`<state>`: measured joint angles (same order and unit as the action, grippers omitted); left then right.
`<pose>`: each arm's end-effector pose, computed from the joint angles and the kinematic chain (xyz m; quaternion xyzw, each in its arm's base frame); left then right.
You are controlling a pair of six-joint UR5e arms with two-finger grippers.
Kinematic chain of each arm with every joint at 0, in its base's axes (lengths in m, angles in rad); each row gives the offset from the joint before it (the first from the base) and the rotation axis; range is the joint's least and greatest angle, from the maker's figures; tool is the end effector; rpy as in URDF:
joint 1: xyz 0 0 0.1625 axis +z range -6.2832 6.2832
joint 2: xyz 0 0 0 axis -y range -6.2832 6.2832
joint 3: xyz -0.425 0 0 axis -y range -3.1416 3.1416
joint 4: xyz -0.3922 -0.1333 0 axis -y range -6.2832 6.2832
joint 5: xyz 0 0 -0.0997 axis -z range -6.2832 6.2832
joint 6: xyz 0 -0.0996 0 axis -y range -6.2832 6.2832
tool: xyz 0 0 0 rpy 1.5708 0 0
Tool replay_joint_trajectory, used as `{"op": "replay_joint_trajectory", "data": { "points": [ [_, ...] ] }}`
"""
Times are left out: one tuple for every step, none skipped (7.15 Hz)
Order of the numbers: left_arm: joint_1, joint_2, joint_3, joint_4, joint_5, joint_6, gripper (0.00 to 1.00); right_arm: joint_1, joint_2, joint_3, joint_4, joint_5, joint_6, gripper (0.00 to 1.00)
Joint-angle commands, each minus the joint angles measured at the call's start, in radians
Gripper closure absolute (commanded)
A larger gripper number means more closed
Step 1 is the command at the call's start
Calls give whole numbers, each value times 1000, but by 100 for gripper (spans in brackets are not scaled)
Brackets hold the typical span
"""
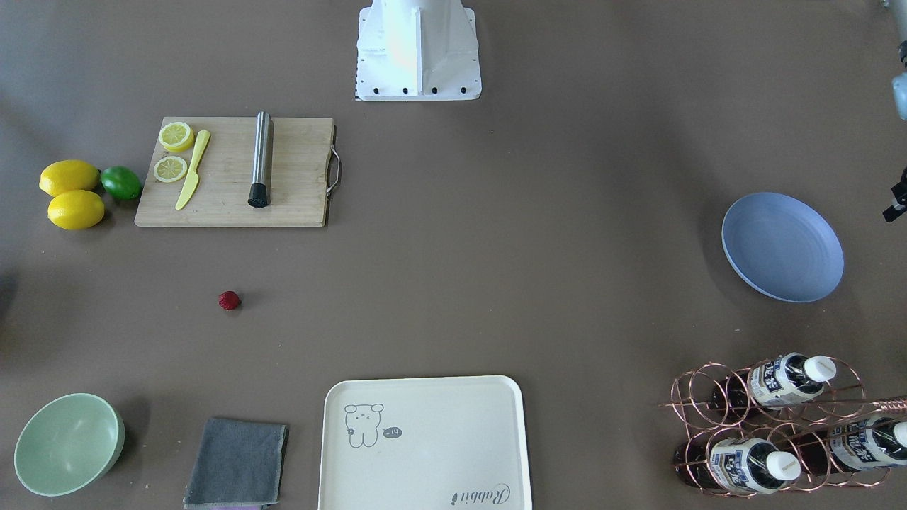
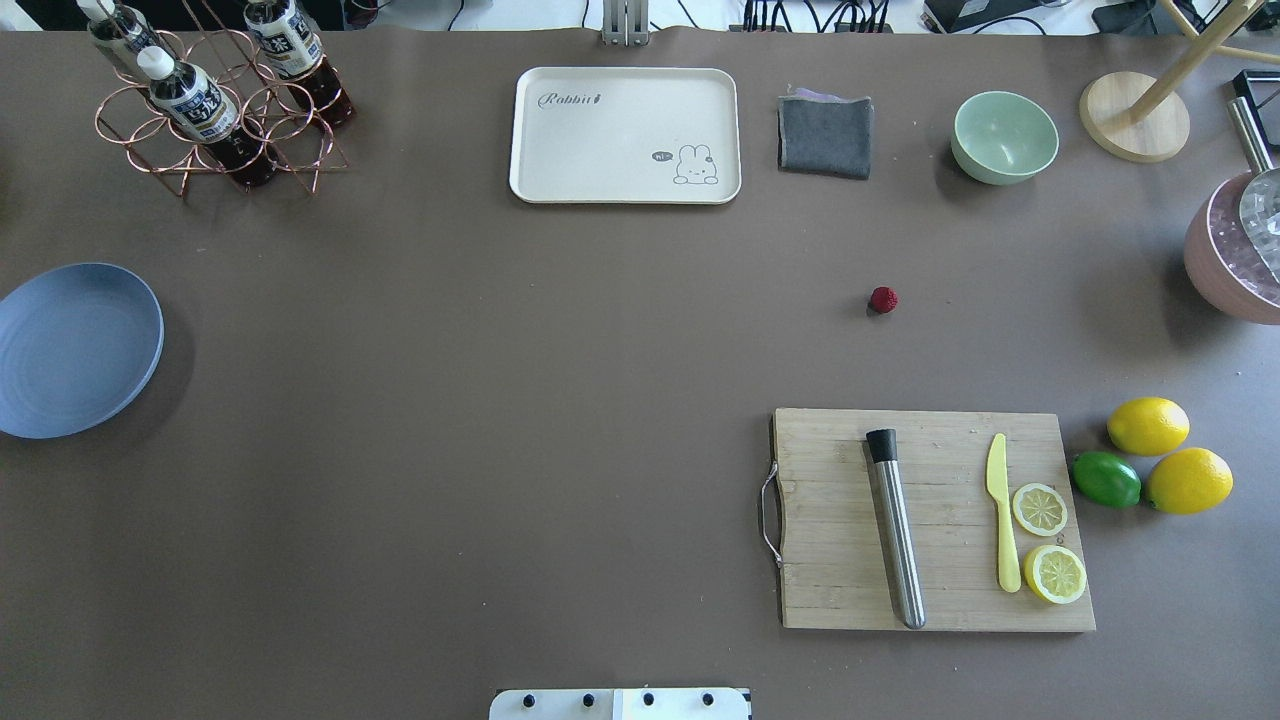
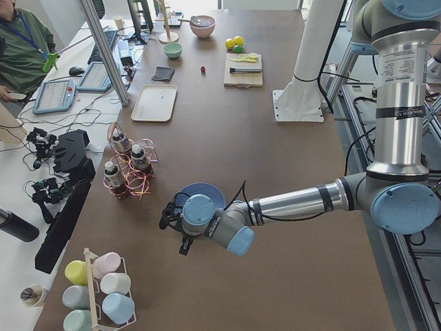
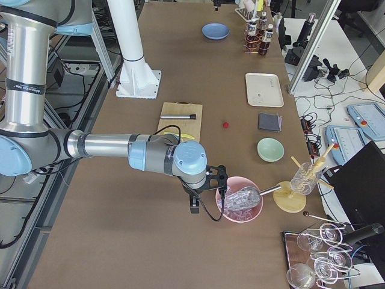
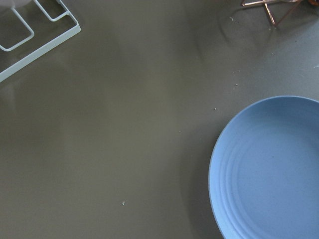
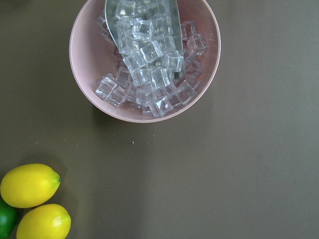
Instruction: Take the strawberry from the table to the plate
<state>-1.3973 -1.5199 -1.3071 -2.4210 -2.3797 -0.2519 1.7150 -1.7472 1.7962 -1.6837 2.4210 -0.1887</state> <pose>0.0212 -0.4756 0.7165 0.1577 0.4223 0.0693 0.8899 0.1171 -0.3998 0.6336 0.0396 -0.4113 -0.0071 0.9106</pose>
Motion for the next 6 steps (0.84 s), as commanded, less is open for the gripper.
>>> {"op": "replay_joint_trajectory", "data": {
  "points": [
    [95,-9,58,-142,31,-144,2,0,-1,0,-1,0,0,0],
    [103,-22,93,-171,30,-145,2,0,0,0,1,0,0,0],
    [115,-23,103,-171,30,-145,2,0,-1,0,1,-2,0,0],
    [130,-23,104,-171,22,-145,2,0,0,6,1,0,-3,0],
    [145,-23,104,-171,20,-145,2,-3,-1,18,4,0,-8,0],
    [153,-23,104,-173,19,-145,2,-17,-1,17,56,3,-5,0]
  ]
}}
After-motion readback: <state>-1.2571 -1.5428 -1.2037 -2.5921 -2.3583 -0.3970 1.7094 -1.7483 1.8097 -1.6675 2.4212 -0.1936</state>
